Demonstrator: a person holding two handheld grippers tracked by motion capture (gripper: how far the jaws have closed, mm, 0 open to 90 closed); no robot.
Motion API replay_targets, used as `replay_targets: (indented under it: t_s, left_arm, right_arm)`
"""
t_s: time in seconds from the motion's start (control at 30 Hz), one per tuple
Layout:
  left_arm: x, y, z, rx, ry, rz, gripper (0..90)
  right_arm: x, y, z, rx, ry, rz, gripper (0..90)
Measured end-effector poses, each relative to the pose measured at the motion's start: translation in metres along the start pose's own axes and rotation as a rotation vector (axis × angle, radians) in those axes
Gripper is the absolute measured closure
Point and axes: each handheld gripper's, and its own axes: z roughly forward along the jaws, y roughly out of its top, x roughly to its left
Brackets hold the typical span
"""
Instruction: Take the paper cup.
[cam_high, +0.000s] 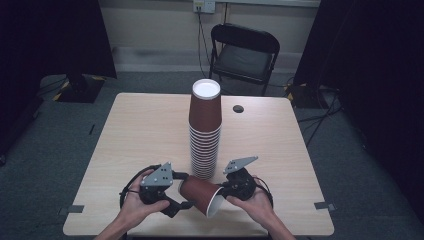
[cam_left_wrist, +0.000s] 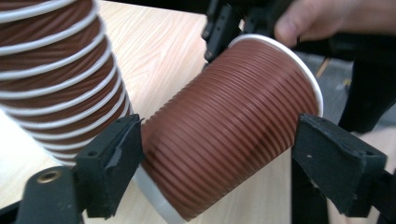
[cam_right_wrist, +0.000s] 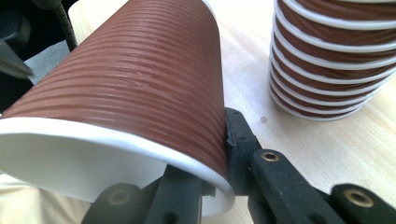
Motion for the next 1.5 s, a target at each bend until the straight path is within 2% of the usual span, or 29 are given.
replay_targets:
  t_s: [0.27,0.33,0.4,0.5,0.57,0.8,0.9,1.07,1.17,1.2,1.3,1.4,1.43,1.5]
  left_arm:
    - [-0.003,0.001,0.014,0.058,-0.022,0.087,15.2]
    - [-0.003,0.003,0.016,0.090,-0.035,0.111,15.3]
    - [-0.004,0.004,0.016,0.083,-0.060,0.125,15.9]
    - [-0.005,0.006,0.019,0.132,-0.079,0.173,15.3]
    - [-0.006,0.008,0.021,0.137,-0.085,0.193,15.2]
    - [-0.006,0.009,0.033,0.230,-0.127,0.287,7.9]
    - [-0.006,0.009,0.039,0.228,-0.133,0.283,4.2]
    - [-0.009,0.010,0.047,0.242,-0.156,0.312,2.1]
    - [-0.011,0.010,0.050,0.254,-0.146,0.342,2.7]
    - [-0.012,0.009,0.050,0.246,-0.138,0.329,2.6]
    - [-0.013,0.010,0.050,0.251,-0.129,0.335,3.1]
    - [-0.013,0.011,0.051,0.263,-0.125,0.386,2.7]
    - [-0.016,0.010,0.052,0.248,-0.118,0.366,3.4]
    - [-0.017,0.010,0.053,0.243,-0.111,0.385,3.5]
  right_arm:
    - [0.000,0.001,0.004,0.047,0.024,-0.005,85.4]
    - [0.001,0.002,0.005,0.065,0.022,-0.010,85.8]
    - [0.002,0.003,0.006,0.065,0.021,-0.016,86.0]
    - [0.002,0.005,0.006,0.083,0.035,-0.019,86.1]
    - [0.003,0.006,0.008,0.092,0.034,-0.021,86.2]
    - [0.001,0.008,0.013,0.122,0.068,-0.007,86.3]
    - [0.000,0.010,0.013,0.133,0.070,0.002,86.3]
    - [0.000,0.014,0.012,0.150,0.092,0.014,86.3]
    - [0.000,0.017,0.014,0.172,0.096,0.024,86.3]
    - [0.000,0.017,0.014,0.174,0.096,0.030,86.3]
    - [-0.001,0.018,0.015,0.185,0.099,0.053,86.3]
    - [0.000,0.020,0.017,0.201,0.093,0.069,86.3]
    - [0.000,0.020,0.018,0.207,0.092,0.076,86.3]
    - [0.000,0.022,0.018,0.211,0.087,0.073,86.3]
